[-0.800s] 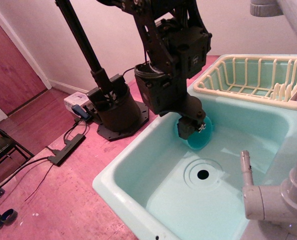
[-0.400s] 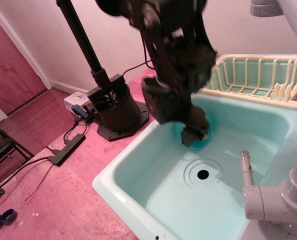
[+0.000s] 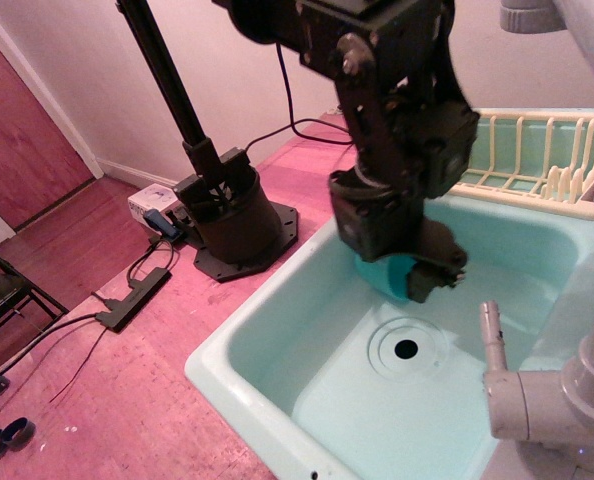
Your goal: Flip cup upright
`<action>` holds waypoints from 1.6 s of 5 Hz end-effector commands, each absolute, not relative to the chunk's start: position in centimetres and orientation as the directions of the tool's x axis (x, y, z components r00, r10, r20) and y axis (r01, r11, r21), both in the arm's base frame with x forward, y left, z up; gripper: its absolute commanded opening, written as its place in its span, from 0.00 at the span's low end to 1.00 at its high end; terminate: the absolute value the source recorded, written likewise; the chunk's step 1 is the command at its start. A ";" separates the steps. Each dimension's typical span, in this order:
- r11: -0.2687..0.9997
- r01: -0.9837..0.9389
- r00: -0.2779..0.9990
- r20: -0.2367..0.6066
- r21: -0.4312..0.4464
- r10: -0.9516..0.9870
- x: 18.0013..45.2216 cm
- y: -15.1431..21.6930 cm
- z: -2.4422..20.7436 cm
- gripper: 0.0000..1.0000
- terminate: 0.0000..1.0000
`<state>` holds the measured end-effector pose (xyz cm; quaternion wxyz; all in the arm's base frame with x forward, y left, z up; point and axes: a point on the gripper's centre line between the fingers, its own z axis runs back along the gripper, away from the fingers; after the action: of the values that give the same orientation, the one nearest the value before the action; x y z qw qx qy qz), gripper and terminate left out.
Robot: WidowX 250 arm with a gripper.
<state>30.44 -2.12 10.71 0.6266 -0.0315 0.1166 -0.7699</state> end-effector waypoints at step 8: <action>-0.111 0.993 -0.108 -0.054 0.037 -0.993 26.8 -7.7 10.0 0.00 0.00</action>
<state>26.47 -8.05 8.83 0.6930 0.0343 0.0023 -0.7201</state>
